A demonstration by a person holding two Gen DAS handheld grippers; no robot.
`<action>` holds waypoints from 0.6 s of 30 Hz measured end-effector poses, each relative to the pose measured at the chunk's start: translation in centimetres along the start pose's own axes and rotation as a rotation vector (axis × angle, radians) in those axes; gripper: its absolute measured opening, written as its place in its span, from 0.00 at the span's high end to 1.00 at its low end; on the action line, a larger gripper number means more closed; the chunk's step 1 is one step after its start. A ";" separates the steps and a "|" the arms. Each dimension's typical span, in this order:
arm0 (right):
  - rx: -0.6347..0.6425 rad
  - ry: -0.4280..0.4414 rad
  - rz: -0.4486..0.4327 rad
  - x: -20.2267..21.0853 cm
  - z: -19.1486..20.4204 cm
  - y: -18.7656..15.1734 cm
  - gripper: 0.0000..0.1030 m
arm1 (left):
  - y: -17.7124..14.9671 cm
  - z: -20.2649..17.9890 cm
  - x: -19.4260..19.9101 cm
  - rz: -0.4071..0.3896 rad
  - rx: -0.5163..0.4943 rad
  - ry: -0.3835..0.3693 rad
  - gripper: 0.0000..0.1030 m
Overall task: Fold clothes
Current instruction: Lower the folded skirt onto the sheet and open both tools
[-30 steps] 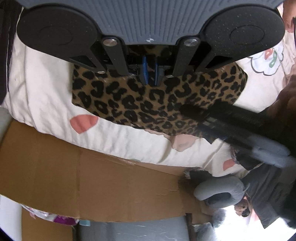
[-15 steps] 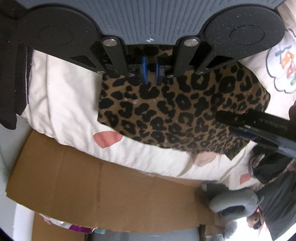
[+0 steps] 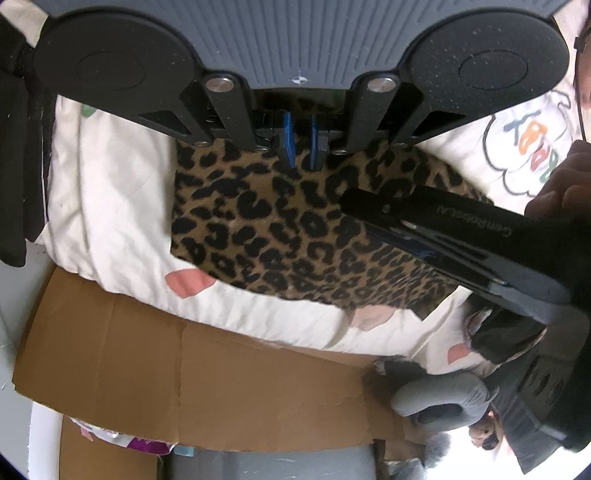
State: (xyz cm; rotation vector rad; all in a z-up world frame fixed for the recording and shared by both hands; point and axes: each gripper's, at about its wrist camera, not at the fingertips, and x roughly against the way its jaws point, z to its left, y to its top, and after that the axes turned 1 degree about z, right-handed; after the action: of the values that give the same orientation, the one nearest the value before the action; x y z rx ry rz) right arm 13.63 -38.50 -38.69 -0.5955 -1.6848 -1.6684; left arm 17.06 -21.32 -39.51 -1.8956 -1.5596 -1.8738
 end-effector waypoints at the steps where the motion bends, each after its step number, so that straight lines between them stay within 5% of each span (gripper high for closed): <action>1: 0.000 -0.005 0.003 0.0 -0.1 -0.1 0.85 | -0.2 -0.1 0.1 0.004 0.000 -0.007 0.71; 9: -0.001 -0.044 0.028 -0.4 -0.8 -1.1 0.79 | -1.6 0.0 -1.3 0.054 -0.017 0.049 0.72; 11: -0.014 -0.056 0.038 -0.6 -1.4 -1.5 0.79 | -1.7 0.1 -2.0 0.083 -0.042 0.086 0.83; 18: -0.033 -0.127 0.041 -0.4 -3.4 -2.1 0.79 | -1.2 1.2 -1.0 0.088 -0.019 0.138 0.87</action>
State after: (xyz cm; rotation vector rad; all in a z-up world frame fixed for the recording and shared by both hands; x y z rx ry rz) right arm 12.87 -41.92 -40.59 -0.7616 -1.7246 -1.6631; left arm 17.37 -20.58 -41.27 -1.7690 -1.3992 -1.9428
